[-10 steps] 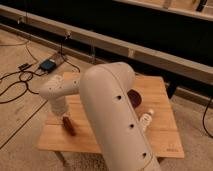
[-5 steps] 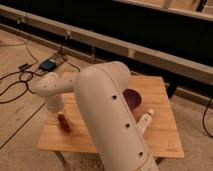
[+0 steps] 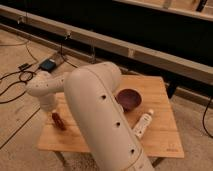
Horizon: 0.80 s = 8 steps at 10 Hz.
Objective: Drag the pepper across the table
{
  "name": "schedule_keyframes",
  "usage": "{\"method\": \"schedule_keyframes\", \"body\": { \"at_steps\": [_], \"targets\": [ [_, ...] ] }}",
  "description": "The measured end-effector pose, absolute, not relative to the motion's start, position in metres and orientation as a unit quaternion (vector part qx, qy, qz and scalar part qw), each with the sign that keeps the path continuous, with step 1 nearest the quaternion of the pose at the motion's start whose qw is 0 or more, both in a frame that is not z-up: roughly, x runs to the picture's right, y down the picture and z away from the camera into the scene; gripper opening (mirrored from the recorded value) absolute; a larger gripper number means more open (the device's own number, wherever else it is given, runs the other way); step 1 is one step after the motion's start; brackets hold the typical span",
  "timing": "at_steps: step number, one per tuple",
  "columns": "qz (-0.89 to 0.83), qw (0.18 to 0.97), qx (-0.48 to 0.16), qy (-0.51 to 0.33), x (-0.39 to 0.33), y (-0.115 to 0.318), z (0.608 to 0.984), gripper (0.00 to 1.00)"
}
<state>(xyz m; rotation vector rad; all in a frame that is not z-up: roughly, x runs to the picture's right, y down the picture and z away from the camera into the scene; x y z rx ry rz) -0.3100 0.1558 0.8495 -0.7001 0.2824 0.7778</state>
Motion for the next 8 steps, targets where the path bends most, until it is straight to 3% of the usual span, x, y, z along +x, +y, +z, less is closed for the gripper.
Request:
{"method": "schedule_keyframes", "body": {
  "at_steps": [8],
  "targets": [
    [0.337, 0.875, -0.327, 0.117, -0.358, 0.148, 0.857, 0.00]
  ]
}}
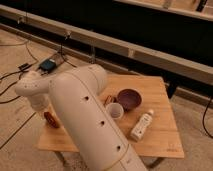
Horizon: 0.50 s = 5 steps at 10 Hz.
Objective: Drag the pepper across the table
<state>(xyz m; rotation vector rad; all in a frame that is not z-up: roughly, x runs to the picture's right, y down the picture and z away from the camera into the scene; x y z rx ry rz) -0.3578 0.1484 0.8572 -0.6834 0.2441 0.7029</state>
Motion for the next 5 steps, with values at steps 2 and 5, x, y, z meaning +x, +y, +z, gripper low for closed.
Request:
{"method": "schedule_keyframes", "body": {
  "at_steps": [2, 5],
  "targets": [
    [0.334, 0.878, -0.325, 0.111, -0.370, 0.145, 0.859, 0.00],
    [0.326, 0.883, -0.322, 0.101, -0.391, 0.141, 0.861, 0.00]
  ]
}}
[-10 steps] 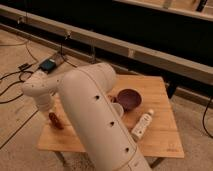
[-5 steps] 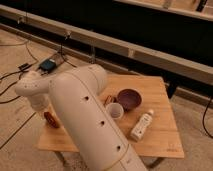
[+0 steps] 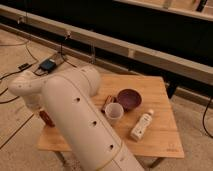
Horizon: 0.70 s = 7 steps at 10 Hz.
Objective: Drag the pepper across the table
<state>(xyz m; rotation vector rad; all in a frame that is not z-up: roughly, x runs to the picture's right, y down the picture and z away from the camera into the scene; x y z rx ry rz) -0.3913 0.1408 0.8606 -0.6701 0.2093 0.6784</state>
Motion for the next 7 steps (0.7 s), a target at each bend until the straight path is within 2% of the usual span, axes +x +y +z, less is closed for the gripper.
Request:
{"method": "schedule_keyframes", "body": {
  "at_steps": [7],
  "targets": [
    [0.300, 0.896, -0.318, 0.078, -0.437, 0.137, 0.860, 0.00]
  ]
}}
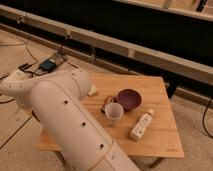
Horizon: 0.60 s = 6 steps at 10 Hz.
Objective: Drag the pepper across the table
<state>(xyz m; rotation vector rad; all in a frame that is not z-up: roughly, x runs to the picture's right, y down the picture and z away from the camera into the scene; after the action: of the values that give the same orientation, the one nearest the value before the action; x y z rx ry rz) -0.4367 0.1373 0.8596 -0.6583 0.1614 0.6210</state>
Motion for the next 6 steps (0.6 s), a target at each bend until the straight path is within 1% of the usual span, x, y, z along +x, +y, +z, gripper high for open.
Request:
{"method": "schedule_keyframes", "body": {
  "at_steps": [4, 5, 6],
  "targets": [
    [0.285, 0.902, -0.318, 0.063, -0.463, 0.136, 0.860, 0.01],
    [0.282, 0.903, -0.318, 0.062, -0.467, 0.135, 0.860, 0.05],
    [0.279, 0.904, -0.318, 0.062, -0.472, 0.135, 0.861, 0.16]
  ]
}}
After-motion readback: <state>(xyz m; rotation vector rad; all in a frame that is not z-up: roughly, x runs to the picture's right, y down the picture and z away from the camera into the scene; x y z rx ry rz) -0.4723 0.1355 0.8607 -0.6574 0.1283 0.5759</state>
